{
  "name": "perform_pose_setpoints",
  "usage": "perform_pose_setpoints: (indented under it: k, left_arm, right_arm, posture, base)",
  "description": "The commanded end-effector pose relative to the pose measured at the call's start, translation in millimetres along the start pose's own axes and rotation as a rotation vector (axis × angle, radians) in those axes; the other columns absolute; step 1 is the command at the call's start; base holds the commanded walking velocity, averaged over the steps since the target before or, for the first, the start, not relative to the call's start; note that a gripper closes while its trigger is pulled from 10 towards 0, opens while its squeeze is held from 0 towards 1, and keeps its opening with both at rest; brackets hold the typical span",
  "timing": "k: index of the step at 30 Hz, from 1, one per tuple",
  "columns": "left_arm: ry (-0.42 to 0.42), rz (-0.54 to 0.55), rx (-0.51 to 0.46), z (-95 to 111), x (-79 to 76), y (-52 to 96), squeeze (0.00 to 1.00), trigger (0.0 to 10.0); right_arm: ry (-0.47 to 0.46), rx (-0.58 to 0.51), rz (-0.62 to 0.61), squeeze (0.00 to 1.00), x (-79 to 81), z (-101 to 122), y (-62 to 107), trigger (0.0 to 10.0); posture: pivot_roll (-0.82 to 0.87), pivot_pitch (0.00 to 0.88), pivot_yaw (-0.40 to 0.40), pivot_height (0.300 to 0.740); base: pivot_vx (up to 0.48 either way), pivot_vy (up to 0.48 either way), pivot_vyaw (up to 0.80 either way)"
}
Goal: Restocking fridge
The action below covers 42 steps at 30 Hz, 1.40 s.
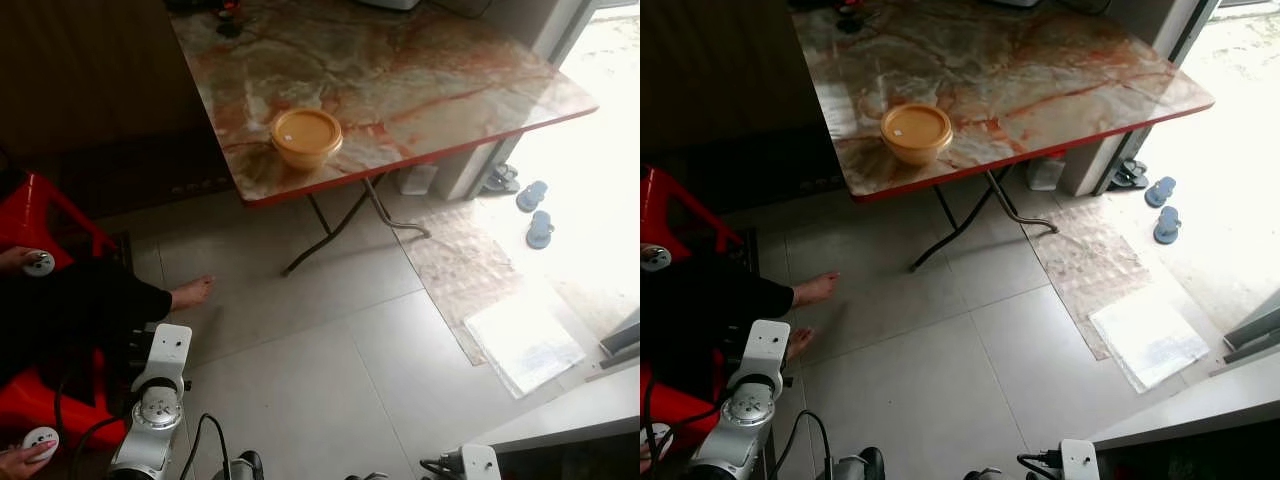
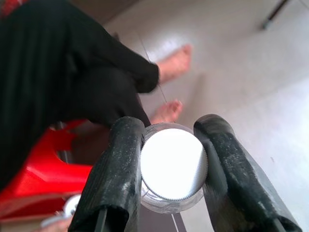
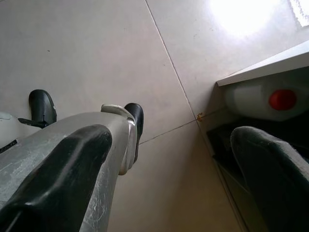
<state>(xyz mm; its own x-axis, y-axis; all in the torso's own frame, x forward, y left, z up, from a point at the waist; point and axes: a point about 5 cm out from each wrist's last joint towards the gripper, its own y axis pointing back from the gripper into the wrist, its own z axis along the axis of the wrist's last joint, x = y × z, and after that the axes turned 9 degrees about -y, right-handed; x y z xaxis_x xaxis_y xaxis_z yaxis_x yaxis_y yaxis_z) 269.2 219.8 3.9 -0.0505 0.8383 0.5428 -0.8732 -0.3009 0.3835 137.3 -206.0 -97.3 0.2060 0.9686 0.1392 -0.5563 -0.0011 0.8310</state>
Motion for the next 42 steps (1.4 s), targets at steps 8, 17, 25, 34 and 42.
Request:
perform_pose_setpoints:
  k: [8,17,25,34,42]
  left_arm:
    - [-0.016,-0.096,0.196,-47,-28.5,13.7,0.00,10.0]
    - [-0.031,-0.113,0.219,-58,-33.6,20.3,0.00,10.0]
    - [-0.036,-0.126,0.247,-65,-34.1,22.3,0.00,10.0]
    - [-0.046,-0.132,0.284,-77,-35.5,28.6,0.00,10.0]
    - [-0.043,-0.133,0.302,-81,-35.4,30.9,0.00,10.0]
  right_arm:
    - [-0.036,-0.009,0.008,0.00,-0.6,-9,3.0,10.0]
    - [-0.047,-0.033,0.015,0.00,0.1,-7,3.3,10.0]
    - [-0.046,-0.019,0.006,0.00,-0.9,-9,3.3,10.0]
    - [-0.033,0.004,-0.003,0.00,-2.0,-10,3.3,10.0]
    - [-0.031,0.009,-0.006,0.00,-2.0,-11,3.4,10.0]
  posture:
    - [-0.07,0.169,-0.056,0.740]
    - [-0.07,0.164,-0.054,0.740]
    - [-0.07,0.169,-0.057,0.740]
    - [-0.08,0.180,-0.059,0.740]
    - [-0.08,0.183,-0.060,0.740]
  base:
    - [0.000,0.000,0.00]
    - [0.000,0.000,0.00]
    - [0.000,0.000,0.00]
    - [0.000,0.000,-0.31]
    - [0.000,0.000,-0.77]
